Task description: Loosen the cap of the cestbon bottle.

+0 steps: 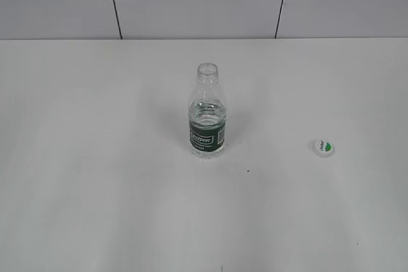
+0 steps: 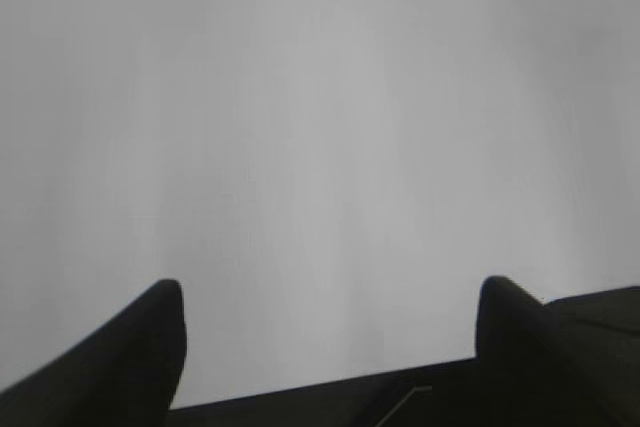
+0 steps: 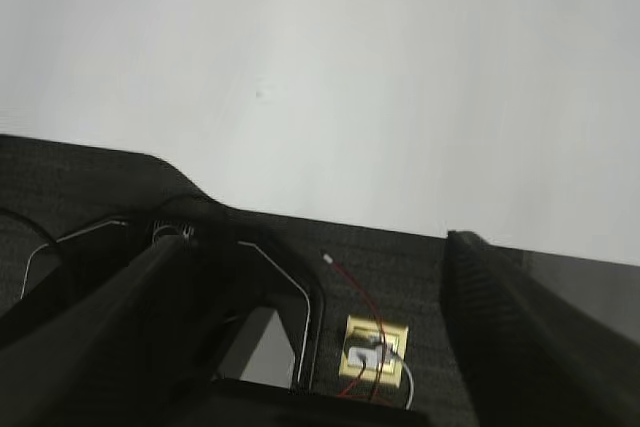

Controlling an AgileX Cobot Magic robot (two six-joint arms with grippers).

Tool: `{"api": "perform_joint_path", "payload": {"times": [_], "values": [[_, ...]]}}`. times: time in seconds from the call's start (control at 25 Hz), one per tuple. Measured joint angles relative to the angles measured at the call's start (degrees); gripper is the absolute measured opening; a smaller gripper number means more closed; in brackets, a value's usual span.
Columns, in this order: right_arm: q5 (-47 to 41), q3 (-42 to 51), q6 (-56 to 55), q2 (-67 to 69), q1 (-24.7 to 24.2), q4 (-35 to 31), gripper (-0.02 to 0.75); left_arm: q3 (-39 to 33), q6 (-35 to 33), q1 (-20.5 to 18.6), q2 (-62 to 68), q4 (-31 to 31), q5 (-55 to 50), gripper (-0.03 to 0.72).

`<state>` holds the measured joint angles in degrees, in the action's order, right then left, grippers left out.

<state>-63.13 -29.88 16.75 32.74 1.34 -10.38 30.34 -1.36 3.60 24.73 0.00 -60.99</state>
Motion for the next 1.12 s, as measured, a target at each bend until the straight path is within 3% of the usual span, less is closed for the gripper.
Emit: {"api": "perform_joint_path", "payload": {"times": [0.44,0.84,1.12], "values": [[-0.11,0.27,-0.41,-16.57,0.0,0.0,0.589,-0.11,0.0,0.0,-16.74,0.0,-0.21,0.531],[-0.11,0.31,-0.66,-31.17,0.0,0.0,0.589,-0.25,0.0,0.0,-20.72,0.0,-0.37,0.517],[-0.16,0.45,-1.12,-33.1,0.0,0.01,0.589,-0.37,0.0,0.0,-25.11,0.0,-0.42,0.499]]}}
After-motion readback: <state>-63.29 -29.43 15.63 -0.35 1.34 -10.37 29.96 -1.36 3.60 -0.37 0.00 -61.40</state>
